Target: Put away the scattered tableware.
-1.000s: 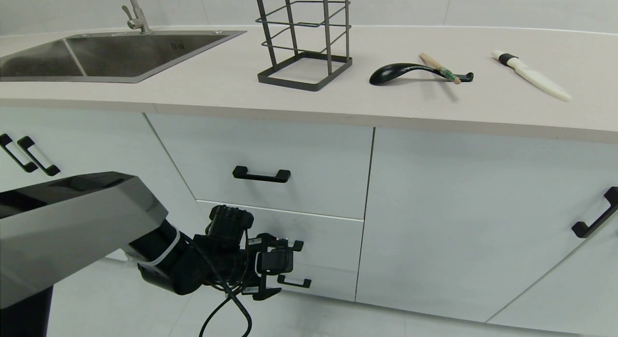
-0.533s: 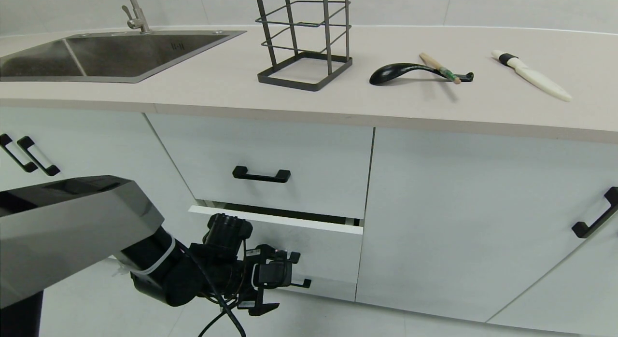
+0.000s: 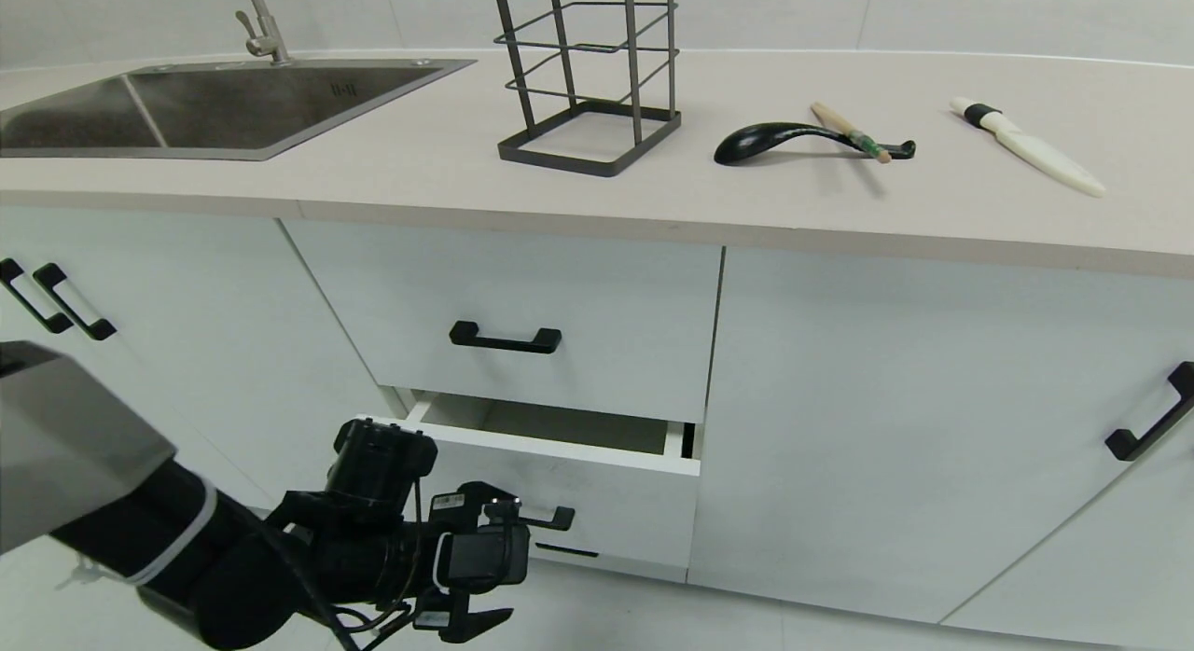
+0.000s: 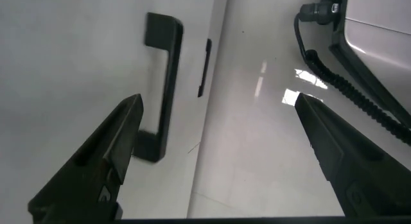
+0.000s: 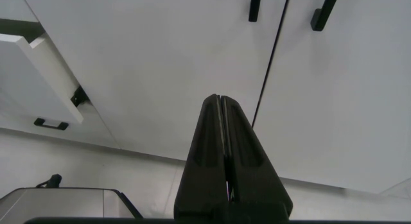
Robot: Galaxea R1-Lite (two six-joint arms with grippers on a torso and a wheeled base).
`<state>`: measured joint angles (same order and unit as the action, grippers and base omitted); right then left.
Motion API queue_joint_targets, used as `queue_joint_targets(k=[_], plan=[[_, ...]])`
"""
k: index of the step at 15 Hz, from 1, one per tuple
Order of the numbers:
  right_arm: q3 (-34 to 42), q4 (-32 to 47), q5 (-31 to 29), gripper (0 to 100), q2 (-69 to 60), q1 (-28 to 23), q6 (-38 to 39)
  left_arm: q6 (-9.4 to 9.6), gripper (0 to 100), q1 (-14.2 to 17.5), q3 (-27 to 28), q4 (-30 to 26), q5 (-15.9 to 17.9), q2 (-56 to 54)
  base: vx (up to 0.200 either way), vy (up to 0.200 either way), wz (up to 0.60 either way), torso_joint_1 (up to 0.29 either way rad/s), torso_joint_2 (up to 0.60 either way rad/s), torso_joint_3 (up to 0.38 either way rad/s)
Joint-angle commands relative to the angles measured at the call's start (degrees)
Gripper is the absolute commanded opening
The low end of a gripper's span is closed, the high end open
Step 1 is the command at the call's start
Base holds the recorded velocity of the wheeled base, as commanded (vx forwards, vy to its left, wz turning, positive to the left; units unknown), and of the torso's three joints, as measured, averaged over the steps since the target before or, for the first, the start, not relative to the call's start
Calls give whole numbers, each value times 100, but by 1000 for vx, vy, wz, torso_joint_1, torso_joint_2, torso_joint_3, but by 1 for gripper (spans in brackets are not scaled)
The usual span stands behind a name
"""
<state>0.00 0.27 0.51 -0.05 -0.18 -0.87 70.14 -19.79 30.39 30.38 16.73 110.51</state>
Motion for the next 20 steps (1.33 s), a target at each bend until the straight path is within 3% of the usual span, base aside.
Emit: queue_joint_targets(k=[1, 3, 5, 7, 9, 13, 17, 20], plan=[[0, 0, 2, 0, 5, 1, -1, -89, 100, -52, -411, -50, 6, -961, 0, 0, 0, 0, 0, 0], [0, 0, 2, 0, 5, 1, -1, -150, 100, -157, -376, -304, 6, -1312, 0, 0, 0, 0, 0, 0], [0, 0, 2, 0, 5, 1, -1, -537, 100, -351, -121, -551, -20, -1638, 0, 0, 0, 0, 0, 0], [0, 0, 2, 0, 5, 1, -1, -695, 100, -395, 222, -735, -29, -1708, 0, 0, 0, 0, 0, 0], [0, 0, 2, 0, 5, 1, -1, -695, 100, -386, 547, -990, -38, -1646, 0, 0, 0, 0, 0, 0], [0, 0, 2, 0, 5, 1, -1, -704, 100, -386, 644, -981, -55, -1365, 0, 0, 0, 0, 0, 0], [0, 0, 2, 0, 5, 1, -1, -739, 100, -342, 1118, -972, -55, -935, 0, 0, 0, 0, 0, 0], [0, 0, 2, 0, 5, 1, -1, -730, 100, -140, 1250, -955, -55, -671, 0, 0, 0, 0, 0, 0]])
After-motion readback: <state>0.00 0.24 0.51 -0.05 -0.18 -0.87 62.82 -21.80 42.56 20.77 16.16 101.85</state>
